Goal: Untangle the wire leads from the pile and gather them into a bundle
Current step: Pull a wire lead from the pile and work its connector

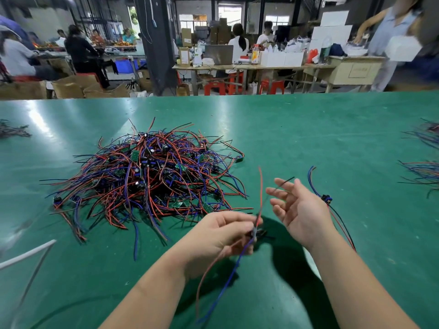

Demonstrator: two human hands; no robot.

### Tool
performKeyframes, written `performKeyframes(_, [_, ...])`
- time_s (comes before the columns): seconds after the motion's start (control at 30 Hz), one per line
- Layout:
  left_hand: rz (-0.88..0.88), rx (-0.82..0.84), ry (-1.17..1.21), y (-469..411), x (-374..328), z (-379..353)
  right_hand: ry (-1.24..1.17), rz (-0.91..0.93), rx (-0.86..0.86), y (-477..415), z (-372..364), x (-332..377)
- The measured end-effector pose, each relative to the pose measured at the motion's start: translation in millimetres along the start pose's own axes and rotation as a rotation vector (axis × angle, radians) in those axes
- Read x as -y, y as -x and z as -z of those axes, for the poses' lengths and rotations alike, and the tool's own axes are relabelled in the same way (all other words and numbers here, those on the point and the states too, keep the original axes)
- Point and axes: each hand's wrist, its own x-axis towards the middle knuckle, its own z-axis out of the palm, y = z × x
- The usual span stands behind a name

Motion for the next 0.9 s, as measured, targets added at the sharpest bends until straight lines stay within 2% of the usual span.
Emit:
performKeyframes(0.07, [-0.075,-0.062,0.214,-4.0,-0.7,-0.7,0.142,-0.038,0.045,2.9,0.2,-3.9])
performKeyframes(0.17, [-0.17,-0.139,0.395,-8.8,0.6,0.3,0.38,-0.049,0.317,14.0,-3.8,-14.3])
performKeyframes(0.27, [-0.241,-0.298,0.378,-10.9,4.8,-2.2,0.305,-0.011,0.489,22.0,-10.4,-21.0])
performKeyframes(0.37, [-0.39,-0.454,0.128,-13.8,13.2,-5.0,0.165,0.004,0.386,19.8,-14.6,-27.2])
performKeyframes(0.47, [-0.461,-0.445,-0.175,-14.1,20.3,-3.7,0.091,-0.033,0.289,17.7,-18.7,-29.4])
performKeyframes(0.53, [-0.459,-0.377,-0.262,-14.3,21.0,-2.1,0.035,-0.037,0.27,16.4,-18.2,-26.1])
performKeyframes(0.6, [-0.443,-0.397,-0.283,-15.8,21.0,-0.5,0.066,-0.011,0.265,15.4,-15.7,-21.2])
performKeyframes(0.67, [-0.383,-0.428,-0.142,-16.2,18.7,-0.4,0.209,0.033,0.285,15.9,-12.9,-19.2])
performKeyframes(0.73, [-0.299,-0.381,-0.035,-15.0,16.5,-2.5,0.38,0.082,0.322,16.6,-10.3,-22.5])
performKeyframes(0.83, [-0.205,-0.322,-0.107,-14.0,18.3,-1.8,0.564,0.147,0.351,17.3,-9.0,-26.7])
performKeyframes(0.9, [-0.125,-0.307,-0.122,-13.0,18.6,-2.1,0.566,0.177,0.281,12.5,-6.5,-21.1])
